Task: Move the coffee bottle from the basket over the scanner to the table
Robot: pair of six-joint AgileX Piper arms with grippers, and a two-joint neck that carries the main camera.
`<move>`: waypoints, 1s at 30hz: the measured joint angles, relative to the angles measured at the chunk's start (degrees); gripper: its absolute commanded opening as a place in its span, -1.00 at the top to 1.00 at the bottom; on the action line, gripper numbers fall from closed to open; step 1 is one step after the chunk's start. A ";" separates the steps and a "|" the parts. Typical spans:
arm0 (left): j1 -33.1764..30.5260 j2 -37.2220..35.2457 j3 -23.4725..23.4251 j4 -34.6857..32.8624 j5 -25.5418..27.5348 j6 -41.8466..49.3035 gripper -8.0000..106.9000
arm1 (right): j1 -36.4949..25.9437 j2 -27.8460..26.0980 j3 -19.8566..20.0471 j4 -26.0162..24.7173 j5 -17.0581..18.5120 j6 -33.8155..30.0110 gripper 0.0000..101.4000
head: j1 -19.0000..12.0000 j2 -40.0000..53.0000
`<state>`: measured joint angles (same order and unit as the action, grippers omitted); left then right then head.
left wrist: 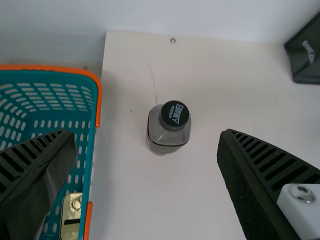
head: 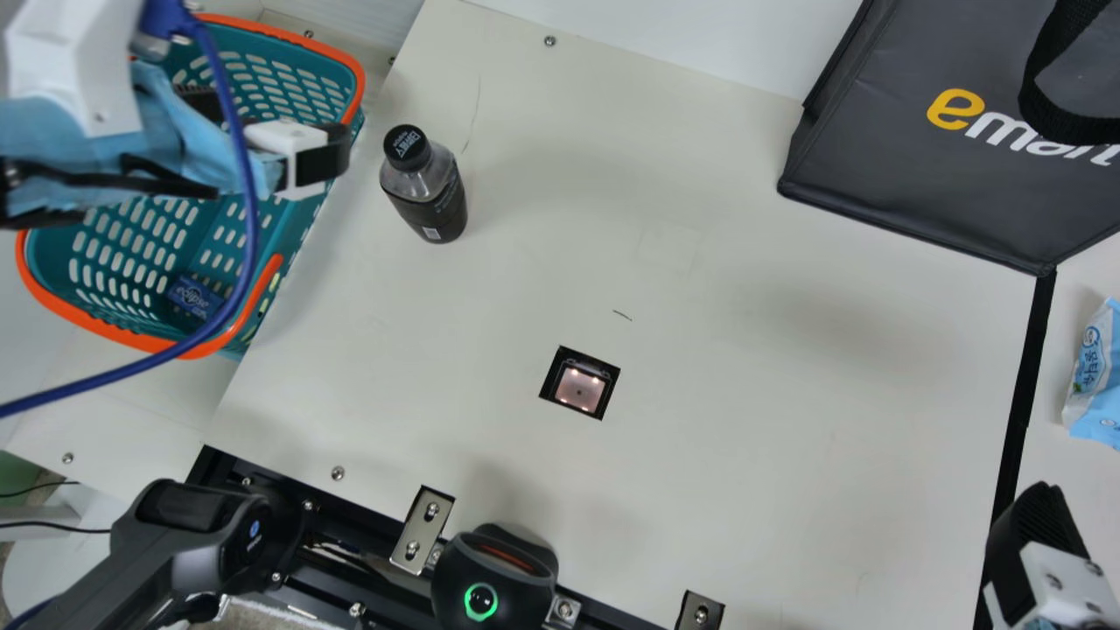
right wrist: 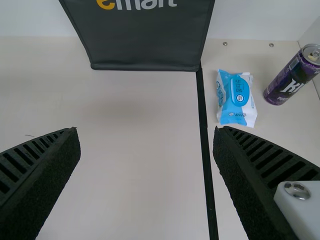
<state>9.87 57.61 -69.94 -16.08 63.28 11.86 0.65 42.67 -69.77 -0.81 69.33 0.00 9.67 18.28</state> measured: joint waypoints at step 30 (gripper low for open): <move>-0.75 -1.15 0.57 0.75 -1.07 -1.21 -0.71 | 0.00 0.00 0.00 0.00 0.00 0.00 -0.87 | 0.00 -19.86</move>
<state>9.12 56.46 -69.38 -15.34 62.22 10.65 0.65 42.67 -69.77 -0.81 69.33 0.00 9.67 -1.58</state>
